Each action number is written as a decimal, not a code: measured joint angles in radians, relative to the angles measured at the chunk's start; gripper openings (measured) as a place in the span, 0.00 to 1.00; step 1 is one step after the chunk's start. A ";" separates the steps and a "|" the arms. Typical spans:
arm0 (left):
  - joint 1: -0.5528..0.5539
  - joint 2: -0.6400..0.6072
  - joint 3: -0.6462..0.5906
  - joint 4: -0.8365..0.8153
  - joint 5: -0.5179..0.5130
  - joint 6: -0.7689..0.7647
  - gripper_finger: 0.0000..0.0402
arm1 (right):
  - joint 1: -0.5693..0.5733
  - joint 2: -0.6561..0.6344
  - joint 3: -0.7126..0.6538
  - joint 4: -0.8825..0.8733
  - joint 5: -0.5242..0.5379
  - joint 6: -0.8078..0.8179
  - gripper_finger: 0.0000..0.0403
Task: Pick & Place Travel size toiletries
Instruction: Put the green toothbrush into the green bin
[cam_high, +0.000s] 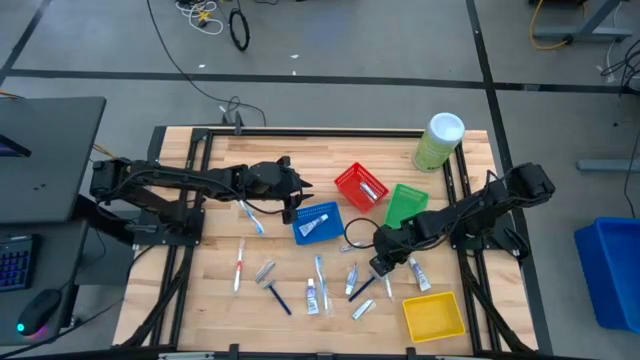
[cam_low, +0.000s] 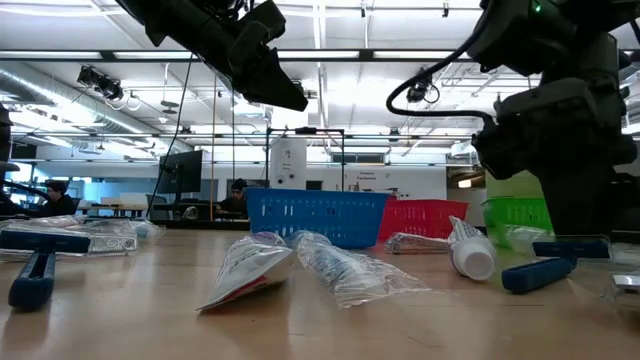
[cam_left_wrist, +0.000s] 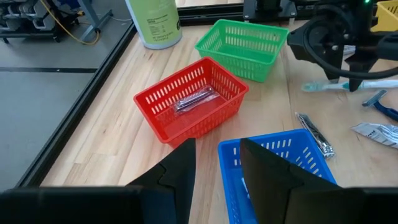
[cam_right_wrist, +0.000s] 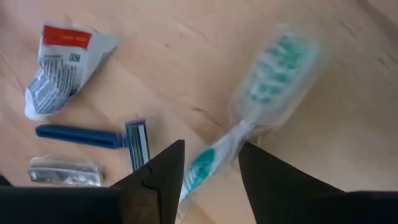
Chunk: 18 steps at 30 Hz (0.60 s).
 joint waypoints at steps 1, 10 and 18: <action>0.000 0.000 0.000 0.000 0.000 0.000 0.33 | 0.000 0.002 0.000 0.003 0.006 0.000 0.38; 0.000 0.000 0.000 0.000 0.000 0.000 0.33 | 0.000 0.007 -0.001 0.042 0.025 -0.040 0.13; 0.000 0.000 0.000 0.000 0.000 0.000 0.33 | -0.013 0.007 -0.002 0.135 -0.051 -0.067 0.03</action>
